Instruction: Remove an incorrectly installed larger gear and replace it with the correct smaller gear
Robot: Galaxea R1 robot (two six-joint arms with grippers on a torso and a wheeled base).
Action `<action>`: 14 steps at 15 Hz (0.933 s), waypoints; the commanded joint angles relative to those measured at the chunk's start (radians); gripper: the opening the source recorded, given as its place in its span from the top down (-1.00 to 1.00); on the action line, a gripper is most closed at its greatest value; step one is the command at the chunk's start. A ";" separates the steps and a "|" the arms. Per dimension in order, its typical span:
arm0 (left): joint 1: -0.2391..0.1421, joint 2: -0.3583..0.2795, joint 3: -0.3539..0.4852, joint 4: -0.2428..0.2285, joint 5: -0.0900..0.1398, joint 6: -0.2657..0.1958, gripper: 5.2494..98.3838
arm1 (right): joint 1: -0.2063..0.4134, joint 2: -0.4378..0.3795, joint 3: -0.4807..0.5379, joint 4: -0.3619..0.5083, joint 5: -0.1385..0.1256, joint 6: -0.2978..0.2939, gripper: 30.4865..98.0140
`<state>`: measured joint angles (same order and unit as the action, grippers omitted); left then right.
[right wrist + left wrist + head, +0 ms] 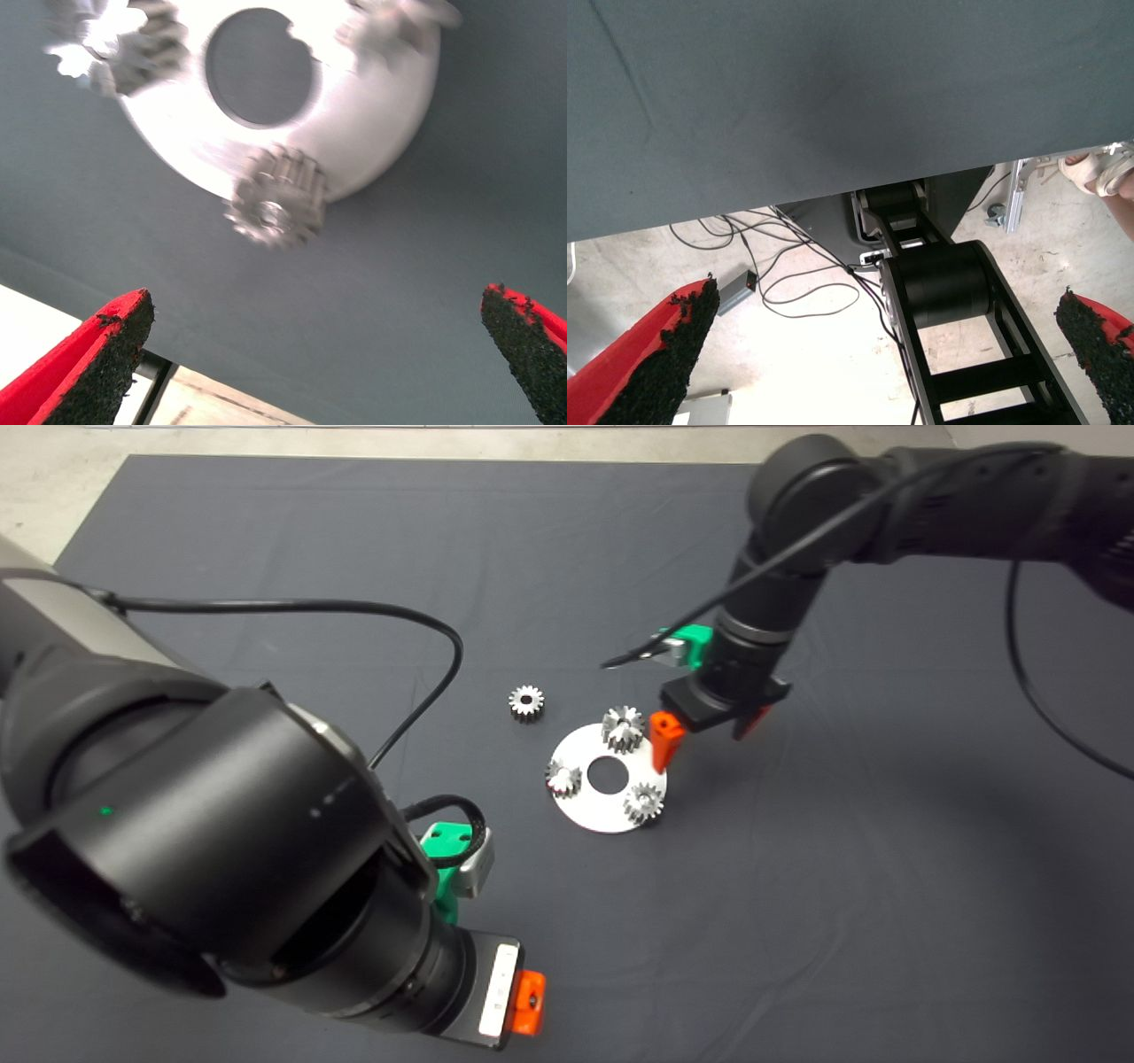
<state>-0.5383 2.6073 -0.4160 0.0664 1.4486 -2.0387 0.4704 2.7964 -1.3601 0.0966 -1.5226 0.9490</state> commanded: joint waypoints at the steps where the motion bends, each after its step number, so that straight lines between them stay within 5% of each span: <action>1: -0.017 0.003 0.014 -0.017 0.000 -0.011 -1.00 | -0.003 0.122 -0.144 -0.104 -0.117 -0.101 -0.99; 9: -0.017 0.004 0.015 -0.017 -0.001 -0.011 -1.00 | -0.026 0.130 -0.198 -0.257 -0.119 -0.180 -0.99; 14: -0.017 0.005 0.014 -0.017 -0.002 -0.011 -1.00 | -0.030 0.130 -0.236 -0.278 -0.119 -0.213 -0.99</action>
<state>-0.5383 2.6123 -0.4147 0.0668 1.4474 -2.0387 0.4343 2.9181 -1.5644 -0.1048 -1.5287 0.7736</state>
